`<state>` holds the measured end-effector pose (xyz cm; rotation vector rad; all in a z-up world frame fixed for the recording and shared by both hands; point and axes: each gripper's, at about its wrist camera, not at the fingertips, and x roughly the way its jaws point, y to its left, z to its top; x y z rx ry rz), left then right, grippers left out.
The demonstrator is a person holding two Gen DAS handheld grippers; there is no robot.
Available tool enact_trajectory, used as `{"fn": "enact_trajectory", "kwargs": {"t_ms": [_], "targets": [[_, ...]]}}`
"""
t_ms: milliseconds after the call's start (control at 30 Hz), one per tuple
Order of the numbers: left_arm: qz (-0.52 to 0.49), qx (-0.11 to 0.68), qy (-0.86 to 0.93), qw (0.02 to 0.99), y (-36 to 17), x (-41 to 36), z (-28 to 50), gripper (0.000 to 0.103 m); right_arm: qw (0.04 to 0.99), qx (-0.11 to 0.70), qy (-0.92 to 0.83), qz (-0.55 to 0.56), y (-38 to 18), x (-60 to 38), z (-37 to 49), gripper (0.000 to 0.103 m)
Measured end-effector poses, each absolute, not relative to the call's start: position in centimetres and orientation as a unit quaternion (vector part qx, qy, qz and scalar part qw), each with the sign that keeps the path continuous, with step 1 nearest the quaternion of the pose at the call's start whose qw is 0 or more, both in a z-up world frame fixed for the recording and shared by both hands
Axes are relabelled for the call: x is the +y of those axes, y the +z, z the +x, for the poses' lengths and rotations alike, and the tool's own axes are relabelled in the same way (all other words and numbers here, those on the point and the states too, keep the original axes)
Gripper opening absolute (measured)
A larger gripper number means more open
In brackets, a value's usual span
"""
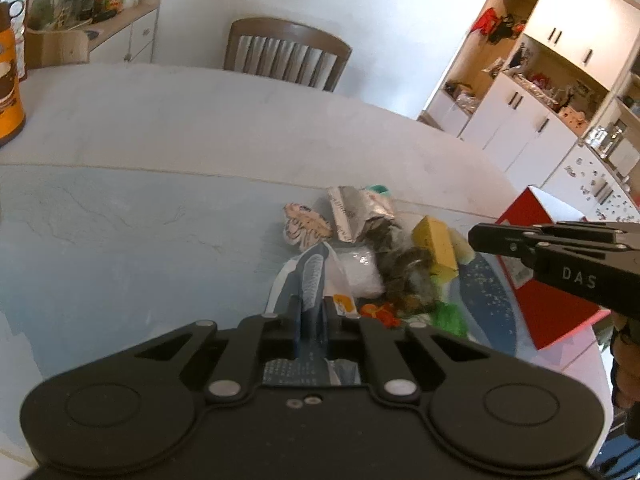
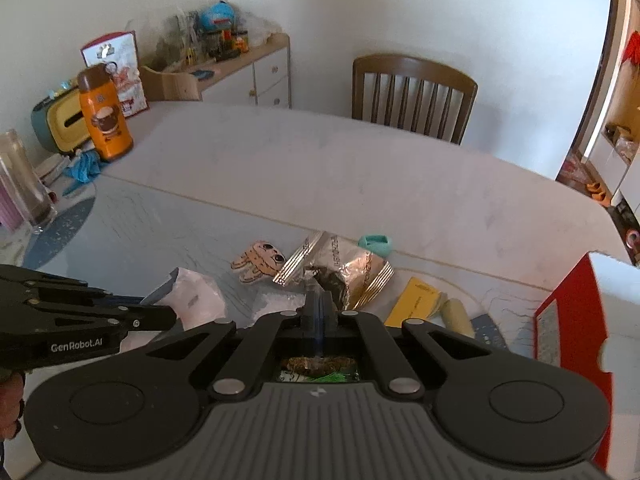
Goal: Organize objects
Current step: 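Grasp the brown hair tie with the right gripper while the left gripper grasps the white plastic bag, then carry the hair tie and plastic bag with both grippers over the red box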
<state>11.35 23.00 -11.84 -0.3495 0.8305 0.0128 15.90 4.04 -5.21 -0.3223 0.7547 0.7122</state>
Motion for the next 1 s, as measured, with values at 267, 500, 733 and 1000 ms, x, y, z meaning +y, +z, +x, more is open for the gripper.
{"fn": "enact_trajectory", "kwargs": {"t_ms": [267, 500, 733, 1000], "targets": [[-0.170, 0.403, 0.010, 0.899, -11.8, 23.9, 10.0, 0.007, 0.846, 0.384, 0.334, -0.160, -6.4, 3.2, 16.9, 0.002], [-0.176, 0.406, 0.012, 0.897, -12.1, 24.2, 10.3, 0.007, 0.830, 0.401, 0.340, -0.185, -8.0, 3.8, 18.4, 0.009], [-0.184, 0.410, 0.012, 0.893, -12.6, 24.6, 10.6, 0.007, 0.819, 0.396, 0.366, -0.197, -8.7, 5.3, 19.0, 0.051], [-0.188, 0.411, 0.014, 0.892, -12.8, 24.9, 11.2, 0.007, 0.803, 0.409, 0.376, -0.214, -10.1, 6.6, 20.0, 0.032]]}}
